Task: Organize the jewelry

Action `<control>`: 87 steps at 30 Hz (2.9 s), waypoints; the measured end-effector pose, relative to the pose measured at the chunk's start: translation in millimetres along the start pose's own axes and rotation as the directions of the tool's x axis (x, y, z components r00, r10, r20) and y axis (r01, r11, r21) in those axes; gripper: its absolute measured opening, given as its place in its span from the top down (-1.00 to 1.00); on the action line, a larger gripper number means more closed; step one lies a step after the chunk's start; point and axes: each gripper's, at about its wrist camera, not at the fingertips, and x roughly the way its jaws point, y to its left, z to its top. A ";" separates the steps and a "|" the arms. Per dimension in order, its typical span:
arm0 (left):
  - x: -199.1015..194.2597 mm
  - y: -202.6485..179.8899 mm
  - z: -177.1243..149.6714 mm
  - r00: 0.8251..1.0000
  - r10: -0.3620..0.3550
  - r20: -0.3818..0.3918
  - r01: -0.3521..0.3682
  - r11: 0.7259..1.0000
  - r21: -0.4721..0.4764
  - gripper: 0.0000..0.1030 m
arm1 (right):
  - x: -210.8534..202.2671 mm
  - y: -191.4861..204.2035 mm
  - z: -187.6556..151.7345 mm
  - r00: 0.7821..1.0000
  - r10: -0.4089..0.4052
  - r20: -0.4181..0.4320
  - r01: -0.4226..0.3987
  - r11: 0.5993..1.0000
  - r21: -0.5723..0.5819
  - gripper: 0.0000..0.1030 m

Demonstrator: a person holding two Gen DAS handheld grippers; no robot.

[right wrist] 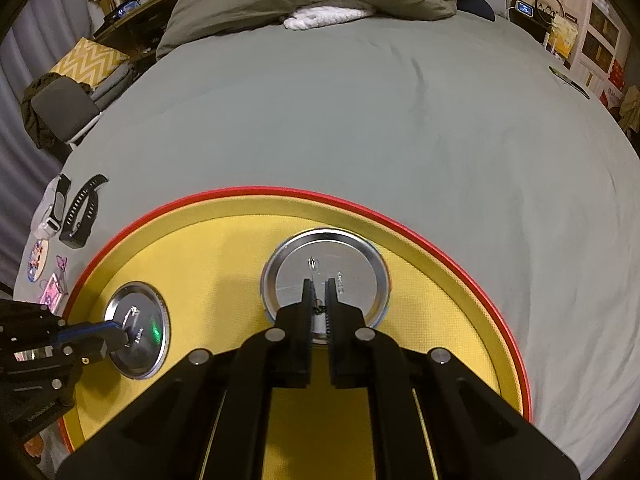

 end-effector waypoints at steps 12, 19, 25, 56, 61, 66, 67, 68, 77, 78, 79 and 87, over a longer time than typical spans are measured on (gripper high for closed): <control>-12.7 0.0 1.5 0.999 -0.002 0.044 0.003 1.000 -0.021 0.93 | -11.8 -7.1 2.9 0.998 0.056 0.018 -0.057 0.997 0.047 0.88; -27.5 1.9 1.7 0.997 -0.016 0.079 0.018 0.999 -0.028 1.00 | -20.8 -5.4 5.1 0.996 0.076 0.035 -0.078 0.995 0.055 0.88; -31.4 3.5 1.4 0.996 -0.018 0.088 0.021 0.999 -0.036 1.00 | -23.6 -2.8 6.5 0.995 0.089 0.042 -0.092 0.994 0.062 0.88; -0.1 1.0 12.9 0.999 0.029 0.027 -0.027 0.997 -0.077 0.13 | -53.2 -1.8 7.2 0.982 0.165 0.096 -0.173 0.981 0.083 0.88; 8.0 -6.2 15.8 0.998 0.062 0.009 -0.062 0.998 -0.028 0.25 | -52.5 -2.3 8.0 0.982 0.166 0.094 -0.174 0.981 0.085 0.88; 14.8 -28.0 16.6 0.985 0.174 0.010 -0.174 0.980 0.092 0.32 | -51.9 -4.2 8.3 0.981 0.167 0.094 -0.176 0.980 0.092 0.88; 15.2 -29.1 16.9 0.984 0.175 0.013 -0.176 0.979 0.100 0.49 | -52.2 -4.1 8.5 0.981 0.168 0.096 -0.176 0.980 0.093 0.88; 15.3 -30.3 17.6 0.984 0.177 0.014 -0.177 0.978 0.107 0.59 | -52.5 -4.3 8.6 0.981 0.168 0.097 -0.177 0.980 0.094 0.88; 17.3 -35.2 17.9 0.984 0.175 0.021 -0.176 0.977 0.123 1.00 | -53.5 -6.2 7.9 0.981 0.167 0.102 -0.177 0.979 0.102 0.88; 17.2 -35.1 18.2 0.985 0.173 0.021 -0.174 0.977 0.122 1.00 | -53.7 -5.6 7.8 0.981 0.167 0.102 -0.177 0.979 0.101 0.88; 17.6 -35.5 18.6 0.985 0.173 0.022 -0.175 0.977 0.122 1.00 | -53.8 -6.2 7.9 0.981 0.167 0.103 -0.177 0.979 0.101 0.88; 8.8 -25.1 21.8 0.990 0.137 0.039 -0.140 0.986 0.091 1.00 | -54.6 -7.4 7.9 0.980 0.168 0.104 -0.179 0.978 0.104 0.88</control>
